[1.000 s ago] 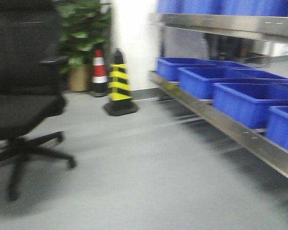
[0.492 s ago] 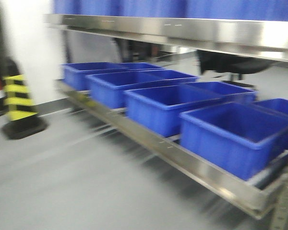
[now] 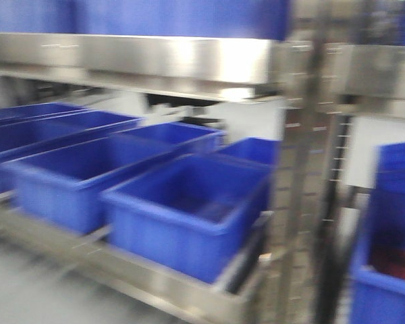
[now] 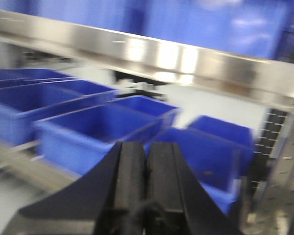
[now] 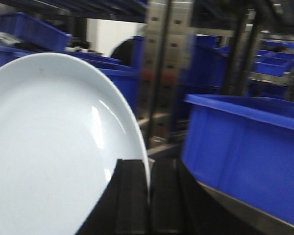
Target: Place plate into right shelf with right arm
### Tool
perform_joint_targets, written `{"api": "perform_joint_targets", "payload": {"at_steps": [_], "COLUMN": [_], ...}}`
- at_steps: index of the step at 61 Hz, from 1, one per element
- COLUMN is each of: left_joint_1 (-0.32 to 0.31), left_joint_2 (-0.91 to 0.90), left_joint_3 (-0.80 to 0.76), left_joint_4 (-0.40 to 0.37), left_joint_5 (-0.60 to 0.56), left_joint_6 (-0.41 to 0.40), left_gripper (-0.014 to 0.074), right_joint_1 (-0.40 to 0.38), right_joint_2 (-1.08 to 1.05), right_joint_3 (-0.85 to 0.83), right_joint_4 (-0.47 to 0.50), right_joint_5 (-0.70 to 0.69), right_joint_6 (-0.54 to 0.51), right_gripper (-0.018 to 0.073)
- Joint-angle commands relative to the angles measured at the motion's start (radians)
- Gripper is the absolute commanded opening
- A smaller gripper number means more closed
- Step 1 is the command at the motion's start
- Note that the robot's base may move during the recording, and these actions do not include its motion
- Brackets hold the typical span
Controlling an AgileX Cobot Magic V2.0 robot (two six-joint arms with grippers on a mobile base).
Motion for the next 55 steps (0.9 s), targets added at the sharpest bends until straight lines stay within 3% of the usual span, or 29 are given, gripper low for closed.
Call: {"api": "perform_joint_targets", "payload": {"at_steps": [1,55], "left_joint_1": [-0.007,-0.007], "left_joint_2": [-0.009,-0.009], "left_joint_3": [0.008,0.008], "left_joint_4": [0.000,0.000], "left_joint_5": [-0.090,-0.090], "left_joint_6": [-0.006,-0.006], "left_gripper": [-0.0047,-0.0047], "right_joint_1": [-0.004,-0.004], "right_joint_2": [0.015,0.015], "right_joint_3": [-0.027,-0.027], "right_joint_4": [-0.005,-0.005], "right_joint_5": [-0.097,-0.097], "right_joint_6": [-0.006,-0.006], "right_gripper": [0.0029,0.0029]}}
